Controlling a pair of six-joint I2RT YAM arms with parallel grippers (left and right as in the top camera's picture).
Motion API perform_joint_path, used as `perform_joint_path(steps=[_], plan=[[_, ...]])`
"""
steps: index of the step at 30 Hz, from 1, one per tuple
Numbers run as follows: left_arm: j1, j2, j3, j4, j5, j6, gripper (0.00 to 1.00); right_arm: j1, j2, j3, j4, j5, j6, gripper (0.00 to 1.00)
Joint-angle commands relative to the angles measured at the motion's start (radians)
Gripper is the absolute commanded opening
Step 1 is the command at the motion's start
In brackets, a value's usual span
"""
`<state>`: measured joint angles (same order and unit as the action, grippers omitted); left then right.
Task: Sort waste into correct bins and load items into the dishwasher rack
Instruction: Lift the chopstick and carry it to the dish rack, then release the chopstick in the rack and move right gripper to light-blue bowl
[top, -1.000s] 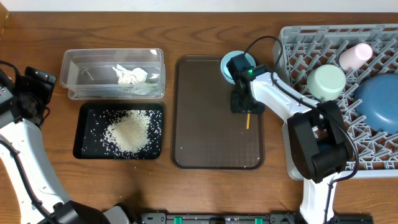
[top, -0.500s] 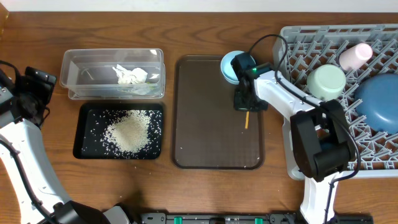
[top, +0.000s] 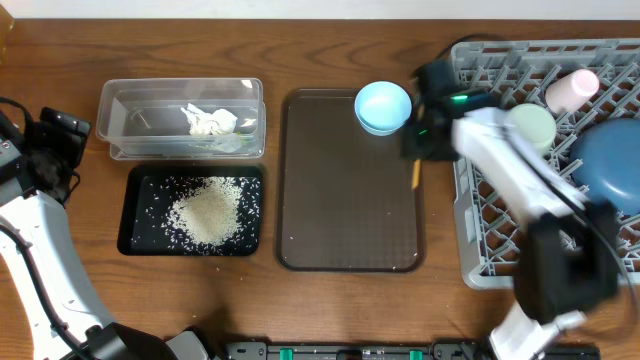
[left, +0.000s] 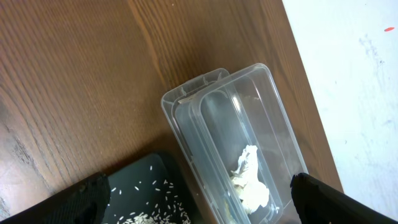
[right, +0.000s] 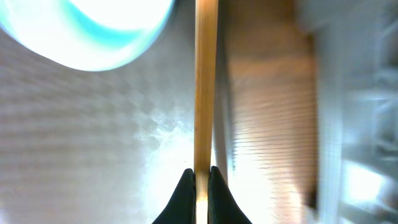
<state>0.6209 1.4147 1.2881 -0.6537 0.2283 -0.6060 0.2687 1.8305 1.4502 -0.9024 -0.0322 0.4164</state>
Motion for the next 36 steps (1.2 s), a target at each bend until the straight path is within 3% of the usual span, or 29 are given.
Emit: perform_joint_path(steps=[1, 9, 14, 23, 26, 29, 32, 34, 36], plan=[[0.003, 0.003, -0.002, -0.001, -0.013, -0.001, 0.95, -0.087, -0.166, 0.010, -0.003, -0.078, -0.116, 0.01], [0.003, 0.003, -0.002, -0.001, -0.013, -0.001, 0.95, -0.269, -0.299, 0.009, 0.047, -0.085, -0.273, 0.01], [0.003, 0.003, -0.002, -0.001, -0.013, -0.001, 0.95, -0.289, -0.258, 0.008, 0.061, -0.075, -0.388, 0.02], [0.003, 0.003, -0.002, -0.001, -0.013, -0.001, 0.95, -0.289, -0.106, 0.008, 0.106, -0.047, -0.407, 0.07], [0.003, 0.003, -0.001, -0.001, -0.013, -0.001, 0.95, -0.289, -0.067, 0.008, 0.099, -0.046, -0.407, 0.20], [0.003, 0.003, -0.002, -0.001, -0.013, -0.001, 0.95, -0.289, -0.056, 0.008, 0.084, -0.047, -0.406, 0.49], [0.003, 0.003, -0.002, -0.001, -0.013, -0.001, 0.95, -0.288, -0.062, 0.009, 0.070, -0.048, -0.401, 0.62], [0.003, 0.003, -0.002, -0.001, -0.013, -0.001, 0.95, -0.287, -0.069, 0.009, 0.055, -0.055, -0.386, 0.77], [0.003, 0.003, -0.002, -0.001, -0.013, -0.001, 0.95, -0.287, -0.081, 0.009, 0.045, -0.101, -0.387, 0.80]])
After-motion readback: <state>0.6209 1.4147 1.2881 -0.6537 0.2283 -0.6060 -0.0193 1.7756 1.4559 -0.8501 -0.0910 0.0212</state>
